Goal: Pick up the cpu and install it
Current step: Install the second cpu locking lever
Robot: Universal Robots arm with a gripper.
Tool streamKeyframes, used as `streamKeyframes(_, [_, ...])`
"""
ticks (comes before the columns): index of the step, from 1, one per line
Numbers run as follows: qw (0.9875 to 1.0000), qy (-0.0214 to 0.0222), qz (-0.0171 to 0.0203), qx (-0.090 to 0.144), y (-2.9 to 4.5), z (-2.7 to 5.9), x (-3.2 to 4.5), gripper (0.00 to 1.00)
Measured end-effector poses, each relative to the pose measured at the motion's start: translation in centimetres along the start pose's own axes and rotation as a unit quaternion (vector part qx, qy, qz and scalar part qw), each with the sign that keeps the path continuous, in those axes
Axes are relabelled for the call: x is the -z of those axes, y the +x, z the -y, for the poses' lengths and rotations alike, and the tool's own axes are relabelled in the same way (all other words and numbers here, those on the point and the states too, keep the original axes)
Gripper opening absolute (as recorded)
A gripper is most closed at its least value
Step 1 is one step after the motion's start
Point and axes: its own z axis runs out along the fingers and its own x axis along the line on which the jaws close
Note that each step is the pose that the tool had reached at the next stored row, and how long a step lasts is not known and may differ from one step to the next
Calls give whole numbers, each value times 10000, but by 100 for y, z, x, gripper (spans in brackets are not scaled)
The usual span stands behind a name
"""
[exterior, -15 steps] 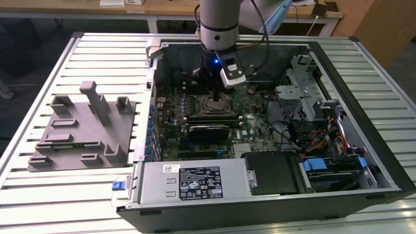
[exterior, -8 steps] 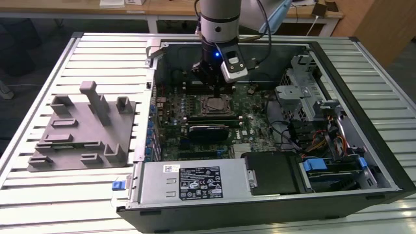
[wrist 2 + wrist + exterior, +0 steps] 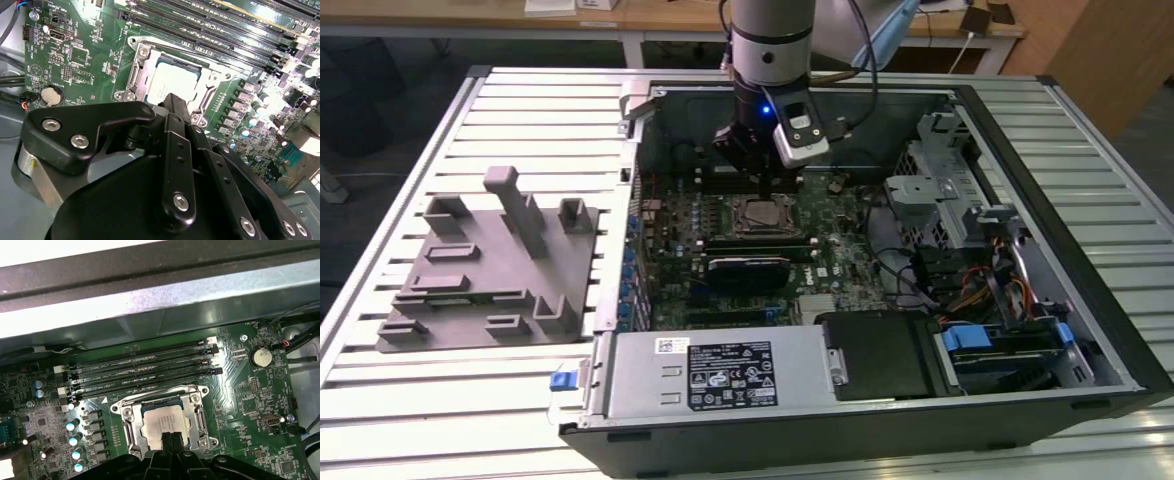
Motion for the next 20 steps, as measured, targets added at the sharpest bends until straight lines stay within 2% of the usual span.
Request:
streamKeyframes(5, [10000, 0, 0, 0, 0, 0, 3, 11])
streamKeyframes(10, [10000, 0, 0, 0, -3, 0, 55, 11])
streamKeyframes(16, [10000, 2, -4, 1, -4, 3, 57, 11])
streamKeyframes(20, [10000, 1, -4, 7, -5, 37, 57, 11])
